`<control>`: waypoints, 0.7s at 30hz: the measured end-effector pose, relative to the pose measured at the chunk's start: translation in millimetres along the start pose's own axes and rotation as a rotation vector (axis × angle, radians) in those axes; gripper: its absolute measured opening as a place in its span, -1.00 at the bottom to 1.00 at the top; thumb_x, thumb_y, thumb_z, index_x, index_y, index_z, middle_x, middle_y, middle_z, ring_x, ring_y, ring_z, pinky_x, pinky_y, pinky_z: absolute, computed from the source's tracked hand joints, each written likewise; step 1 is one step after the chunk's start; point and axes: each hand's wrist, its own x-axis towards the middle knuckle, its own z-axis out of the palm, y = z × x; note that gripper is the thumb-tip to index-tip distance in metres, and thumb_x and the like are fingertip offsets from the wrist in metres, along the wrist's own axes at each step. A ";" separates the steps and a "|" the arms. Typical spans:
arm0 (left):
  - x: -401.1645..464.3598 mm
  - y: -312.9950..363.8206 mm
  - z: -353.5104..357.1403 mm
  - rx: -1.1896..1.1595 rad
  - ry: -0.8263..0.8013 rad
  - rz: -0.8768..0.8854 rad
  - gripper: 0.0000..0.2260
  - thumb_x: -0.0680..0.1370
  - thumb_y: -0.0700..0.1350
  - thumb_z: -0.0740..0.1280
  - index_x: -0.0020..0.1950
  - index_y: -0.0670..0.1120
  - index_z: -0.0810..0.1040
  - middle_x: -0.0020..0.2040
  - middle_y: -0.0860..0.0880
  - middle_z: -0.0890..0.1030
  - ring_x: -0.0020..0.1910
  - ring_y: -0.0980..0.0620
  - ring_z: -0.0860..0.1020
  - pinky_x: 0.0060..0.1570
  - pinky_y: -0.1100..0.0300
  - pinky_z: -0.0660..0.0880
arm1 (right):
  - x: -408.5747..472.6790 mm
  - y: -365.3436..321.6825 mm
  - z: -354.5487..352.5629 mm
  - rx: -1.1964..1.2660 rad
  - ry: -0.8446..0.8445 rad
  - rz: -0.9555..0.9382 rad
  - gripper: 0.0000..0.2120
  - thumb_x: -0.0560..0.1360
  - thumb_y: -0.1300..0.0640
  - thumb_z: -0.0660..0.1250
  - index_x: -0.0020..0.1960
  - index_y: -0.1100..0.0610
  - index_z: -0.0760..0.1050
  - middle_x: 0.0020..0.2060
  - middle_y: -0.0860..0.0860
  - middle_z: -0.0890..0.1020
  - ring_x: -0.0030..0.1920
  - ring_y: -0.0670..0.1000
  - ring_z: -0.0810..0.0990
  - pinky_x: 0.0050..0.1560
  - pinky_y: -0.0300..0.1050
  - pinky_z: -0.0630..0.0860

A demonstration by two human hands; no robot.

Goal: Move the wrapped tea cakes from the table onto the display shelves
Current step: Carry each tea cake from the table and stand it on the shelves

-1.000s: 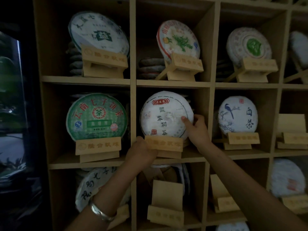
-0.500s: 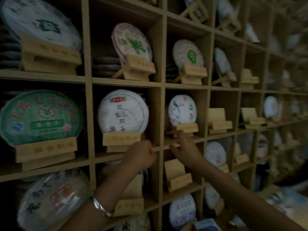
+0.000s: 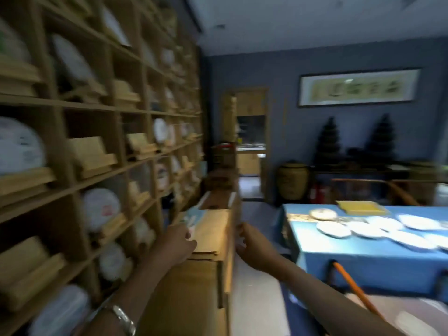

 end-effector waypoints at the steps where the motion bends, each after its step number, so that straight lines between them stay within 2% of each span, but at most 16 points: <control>1: 7.4 32.0 17.1 -0.023 -0.026 0.050 -0.87 0.55 0.00 0.30 0.01 -0.04 0.50 -0.17 -0.02 0.50 -0.21 0.01 0.50 -0.29 0.16 0.37 | -14.9 25.1 -26.2 -0.025 0.049 0.064 -0.57 0.54 0.17 0.32 0.37 0.21 0.32 0.22 0.18 0.54 0.20 0.16 0.54 0.12 -0.07 0.46; 2: 11.9 65.6 33.8 -0.039 -0.049 0.103 -0.86 0.55 0.01 0.30 0.04 -0.02 0.50 -0.13 -0.02 0.52 -0.16 0.00 0.53 -0.23 0.15 0.42 | -30.8 49.2 -53.5 -0.061 0.095 0.127 -0.57 0.53 0.17 0.33 0.36 0.23 0.33 0.21 0.20 0.54 0.21 0.19 0.53 0.11 -0.08 0.43; 4: 11.9 132.8 63.2 -0.030 -0.079 0.222 -0.91 0.54 0.03 0.30 -0.10 0.04 0.46 -0.17 0.03 0.51 -0.12 0.00 0.54 -0.17 0.14 0.44 | -66.7 94.9 -106.2 -0.128 0.178 0.255 -0.57 0.53 0.17 0.33 0.34 0.25 0.32 0.20 0.21 0.54 0.20 0.20 0.53 0.10 -0.08 0.41; 6: 3.6 200.9 91.4 -0.034 -0.120 0.345 -0.84 0.51 0.00 0.33 -0.20 0.06 0.37 -0.22 0.07 0.46 -0.19 0.06 0.47 -0.29 0.21 0.36 | -109.1 137.5 -156.3 -0.166 0.252 0.366 -0.58 0.54 0.18 0.32 0.35 0.23 0.31 0.21 0.20 0.54 0.18 0.19 0.53 0.12 -0.06 0.42; 9: -9.0 279.2 120.7 -0.052 -0.157 0.442 -0.87 0.48 -0.01 0.35 -0.09 0.02 0.43 -0.05 -0.02 0.58 -0.16 0.04 0.48 -0.37 0.22 0.29 | -163.5 182.0 -214.1 -0.178 0.326 0.485 -0.58 0.54 0.18 0.33 0.35 0.20 0.31 0.21 0.19 0.53 0.18 0.16 0.53 0.09 -0.07 0.44; 12: -25.7 365.9 151.9 -0.071 -0.175 0.552 -0.80 0.51 0.01 0.35 0.08 -0.01 0.49 0.08 -0.05 0.61 -0.01 -0.03 0.56 -0.23 0.20 0.37 | -219.8 226.0 -269.8 -0.193 0.394 0.576 -0.59 0.54 0.15 0.34 0.34 0.16 0.32 0.21 0.17 0.52 0.16 0.14 0.54 0.02 -0.10 0.43; 14: -43.6 425.3 173.1 -0.096 -0.190 0.623 -0.79 0.51 0.03 0.34 0.09 -0.01 0.49 0.14 -0.03 0.59 0.04 -0.05 0.56 -0.16 0.20 0.40 | -256.0 254.6 -305.6 -0.231 0.420 0.622 -0.58 0.53 0.11 0.36 0.33 0.12 0.33 0.21 0.14 0.54 0.16 0.12 0.55 0.05 -0.12 0.43; 16: -64.0 484.1 197.2 -0.097 -0.207 0.706 -0.81 0.51 0.02 0.33 0.07 -0.01 0.48 0.14 -0.02 0.58 0.03 -0.02 0.53 -0.15 0.20 0.36 | -291.7 282.8 -343.7 -0.260 0.431 0.663 -0.57 0.52 0.07 0.38 0.32 0.10 0.32 0.20 0.11 0.54 0.16 0.09 0.55 0.10 -0.10 0.46; 19: -95.0 567.4 230.5 -0.085 -0.239 0.779 -0.78 0.51 0.02 0.32 0.12 -0.02 0.51 0.07 -0.03 0.60 -0.11 0.02 0.48 -0.21 0.15 0.38 | -341.8 325.9 -403.6 -0.301 0.447 0.722 -0.53 0.51 0.06 0.38 0.34 0.12 0.31 0.17 0.12 0.52 0.14 0.09 0.54 0.11 -0.07 0.49; 21: -111.7 617.1 253.6 -0.095 -0.279 0.819 -0.76 0.53 0.02 0.30 0.15 -0.04 0.49 0.07 -0.04 0.59 -0.03 -0.02 0.53 -0.15 0.12 0.42 | -371.7 352.8 -440.7 -0.321 0.462 0.760 -0.53 0.52 0.06 0.37 0.36 0.12 0.28 0.21 0.11 0.49 0.18 0.08 0.53 0.11 -0.07 0.50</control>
